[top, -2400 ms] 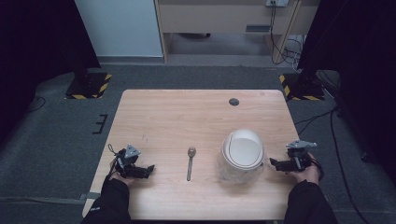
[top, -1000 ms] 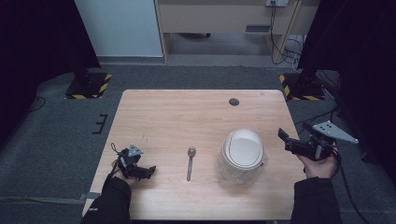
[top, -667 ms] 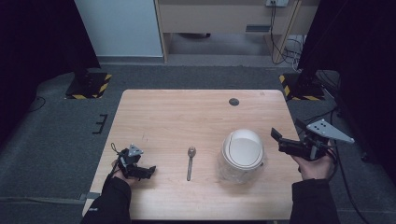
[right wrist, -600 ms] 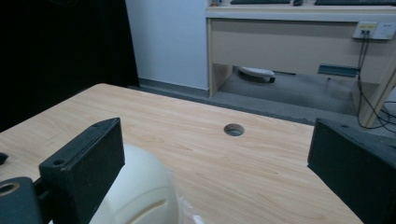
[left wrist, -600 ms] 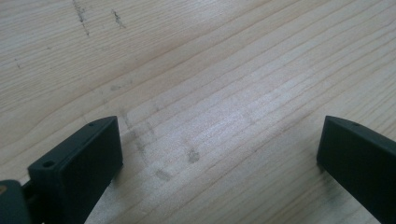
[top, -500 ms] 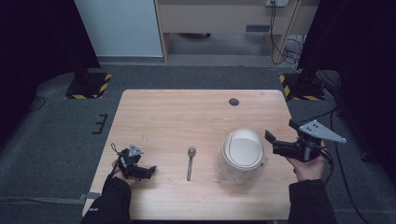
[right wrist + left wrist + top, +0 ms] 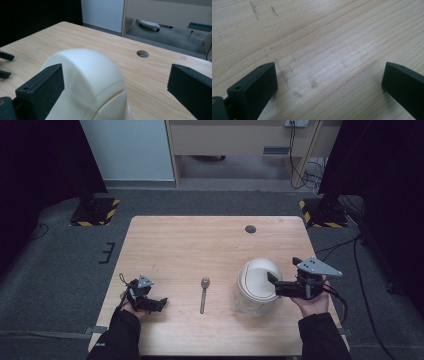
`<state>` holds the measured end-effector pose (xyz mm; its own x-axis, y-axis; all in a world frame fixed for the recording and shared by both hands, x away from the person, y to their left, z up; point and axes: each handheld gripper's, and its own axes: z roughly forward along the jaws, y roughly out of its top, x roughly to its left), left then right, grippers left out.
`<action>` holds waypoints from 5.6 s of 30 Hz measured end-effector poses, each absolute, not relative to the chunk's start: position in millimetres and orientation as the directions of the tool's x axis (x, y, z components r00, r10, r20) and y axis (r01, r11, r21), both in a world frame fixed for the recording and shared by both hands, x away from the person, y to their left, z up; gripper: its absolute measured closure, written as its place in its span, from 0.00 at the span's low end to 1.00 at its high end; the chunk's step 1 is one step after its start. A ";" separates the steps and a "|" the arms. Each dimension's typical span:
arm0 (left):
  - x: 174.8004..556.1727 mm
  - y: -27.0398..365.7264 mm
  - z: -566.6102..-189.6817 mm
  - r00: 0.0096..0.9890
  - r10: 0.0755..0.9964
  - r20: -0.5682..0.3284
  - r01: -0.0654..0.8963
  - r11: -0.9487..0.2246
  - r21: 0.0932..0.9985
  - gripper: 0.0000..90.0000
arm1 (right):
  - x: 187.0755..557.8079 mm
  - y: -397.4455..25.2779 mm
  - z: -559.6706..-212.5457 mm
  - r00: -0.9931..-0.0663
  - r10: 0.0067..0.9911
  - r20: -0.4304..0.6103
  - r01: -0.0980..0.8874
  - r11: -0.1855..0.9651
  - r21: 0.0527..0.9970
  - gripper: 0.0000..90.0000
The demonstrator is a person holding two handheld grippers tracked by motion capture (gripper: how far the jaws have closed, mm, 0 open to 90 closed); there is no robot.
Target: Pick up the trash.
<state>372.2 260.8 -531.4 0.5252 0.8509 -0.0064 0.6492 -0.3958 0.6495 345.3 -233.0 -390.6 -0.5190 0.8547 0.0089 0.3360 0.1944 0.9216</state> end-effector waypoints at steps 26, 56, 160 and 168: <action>371.5 260.6 -532.2 0.528 0.849 -0.007 0.643 -0.395 0.656 0.00 | 352.2 -223.7 -429.1 -0.535 0.845 -0.005 0.452 0.291 0.843 0.01; 370.5 264.6 -511.5 0.482 0.876 -0.025 0.660 -0.344 0.668 0.20 | 340.7 -227.0 -415.2 -0.575 0.818 -0.003 0.347 0.247 0.905 0.01; 338.7 154.1 -420.9 0.566 0.823 -0.050 0.395 -0.216 0.893 0.88 | 362.5 -321.3 -444.4 -0.291 0.954 0.073 0.393 0.050 0.918 0.15; 329.6 160.4 -395.1 0.575 0.817 -0.049 0.305 -0.159 0.939 0.88 | 356.2 -315.8 -421.8 -0.320 0.944 0.081 0.315 0.025 0.949 0.15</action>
